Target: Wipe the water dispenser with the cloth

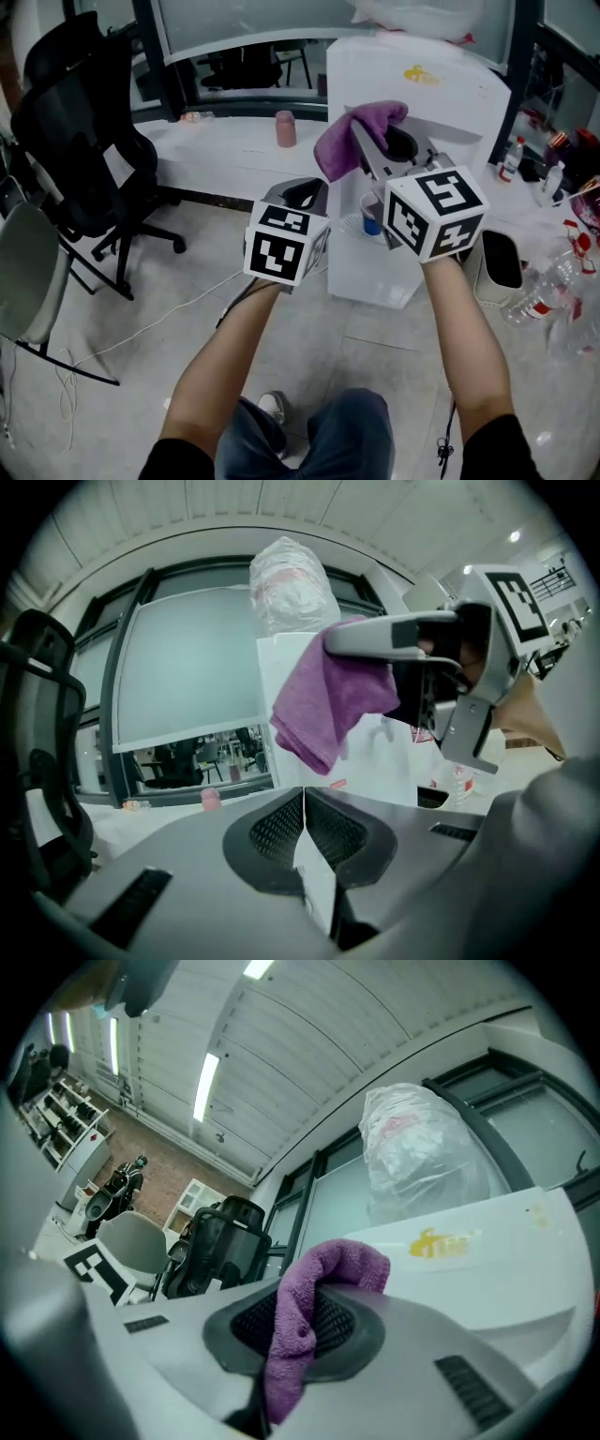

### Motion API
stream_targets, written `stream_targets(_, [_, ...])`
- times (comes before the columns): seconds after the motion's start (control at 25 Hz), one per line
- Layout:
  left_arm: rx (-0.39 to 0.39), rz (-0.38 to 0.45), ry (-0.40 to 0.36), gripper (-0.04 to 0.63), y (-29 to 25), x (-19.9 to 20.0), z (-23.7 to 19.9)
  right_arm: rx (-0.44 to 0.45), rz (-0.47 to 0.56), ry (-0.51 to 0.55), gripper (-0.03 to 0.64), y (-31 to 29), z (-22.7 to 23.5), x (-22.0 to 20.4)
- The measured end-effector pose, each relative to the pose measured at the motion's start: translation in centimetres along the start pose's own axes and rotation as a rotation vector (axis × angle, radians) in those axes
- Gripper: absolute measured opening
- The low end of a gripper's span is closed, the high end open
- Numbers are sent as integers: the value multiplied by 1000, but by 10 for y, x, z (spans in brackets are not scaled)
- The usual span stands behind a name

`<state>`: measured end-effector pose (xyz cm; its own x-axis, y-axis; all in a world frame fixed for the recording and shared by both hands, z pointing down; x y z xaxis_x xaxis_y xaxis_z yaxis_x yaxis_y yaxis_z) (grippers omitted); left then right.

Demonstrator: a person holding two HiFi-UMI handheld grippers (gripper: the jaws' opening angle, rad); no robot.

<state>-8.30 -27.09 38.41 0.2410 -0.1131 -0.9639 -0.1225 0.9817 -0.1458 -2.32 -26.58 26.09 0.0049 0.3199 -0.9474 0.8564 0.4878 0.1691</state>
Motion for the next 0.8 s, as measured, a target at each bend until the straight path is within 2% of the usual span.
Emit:
stream_targets(0.16, [26, 8, 7, 28, 6, 6, -17, 26, 31, -62, 43, -38, 4, 19])
stream_targets(0.32, [42, 34, 14, 28, 10, 17, -31, -8, 40, -117, 43, -62, 19, 23])
stream_targets(0.6, [67, 37, 28, 28, 12, 11, -50, -55, 54, -281, 43, -73, 25, -13])
stream_targets(0.8, [64, 21, 45, 28, 9, -7, -49, -61, 13, -306, 43, -73, 17, -47])
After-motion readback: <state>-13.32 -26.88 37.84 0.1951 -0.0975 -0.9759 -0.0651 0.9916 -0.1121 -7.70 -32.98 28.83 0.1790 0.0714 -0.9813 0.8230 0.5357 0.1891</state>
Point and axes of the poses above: the fingertips, and each gripper's own axes: y backward along the fingers, z to its right, x out of its top, the point moved 1 cm from there along y, backward along the fingers, and after that the axes turned 14 degrees about x, right-handed, at the moved point
